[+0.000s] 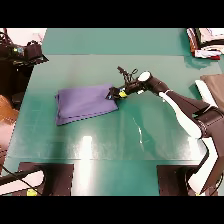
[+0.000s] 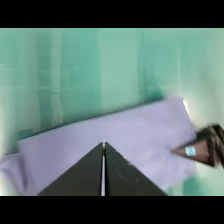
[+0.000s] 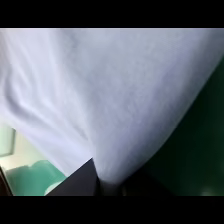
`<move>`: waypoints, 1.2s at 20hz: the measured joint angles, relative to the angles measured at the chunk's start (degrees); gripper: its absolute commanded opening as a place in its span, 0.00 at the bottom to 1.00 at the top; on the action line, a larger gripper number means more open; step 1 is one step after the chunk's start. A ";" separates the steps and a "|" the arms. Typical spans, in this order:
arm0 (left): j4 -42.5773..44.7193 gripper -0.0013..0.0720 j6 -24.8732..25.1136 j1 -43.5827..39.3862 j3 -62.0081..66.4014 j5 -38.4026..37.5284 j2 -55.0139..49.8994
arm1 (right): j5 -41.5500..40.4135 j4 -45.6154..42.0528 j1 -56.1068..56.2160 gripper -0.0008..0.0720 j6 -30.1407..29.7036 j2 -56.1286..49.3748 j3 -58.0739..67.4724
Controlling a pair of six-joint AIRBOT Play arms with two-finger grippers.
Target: Fold the shirts.
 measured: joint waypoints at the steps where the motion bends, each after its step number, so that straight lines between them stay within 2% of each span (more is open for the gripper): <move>1: -0.17 0.06 0.11 -1.53 0.00 0.02 0.00 | 1.29 -0.39 -0.92 0.04 0.04 0.00 1.88; 6: -0.55 0.06 0.50 -12.20 0.00 1.01 0.00 | 4.90 -4.17 -10.75 0.04 1.60 4.68 7.13; 10: -0.66 0.06 0.61 -20.63 0.00 3.80 0.00 | 7.52 -13.29 -24.68 0.04 2.10 12.35 8.17; 14: -0.68 0.06 0.61 -27.21 0.00 8.72 0.00 | 8.35 -18.27 -41.42 0.04 2.29 17.77 8.46; 19: -0.68 0.06 0.61 -31.61 0.00 13.79 0.00 | 8.00 -19.80 -58.25 0.04 2.40 18.80 8.52; 24: -0.66 0.06 0.59 -32.63 0.00 15.45 -0.02 | 5.40 -16.98 -64.89 0.04 1.75 17.66 8.85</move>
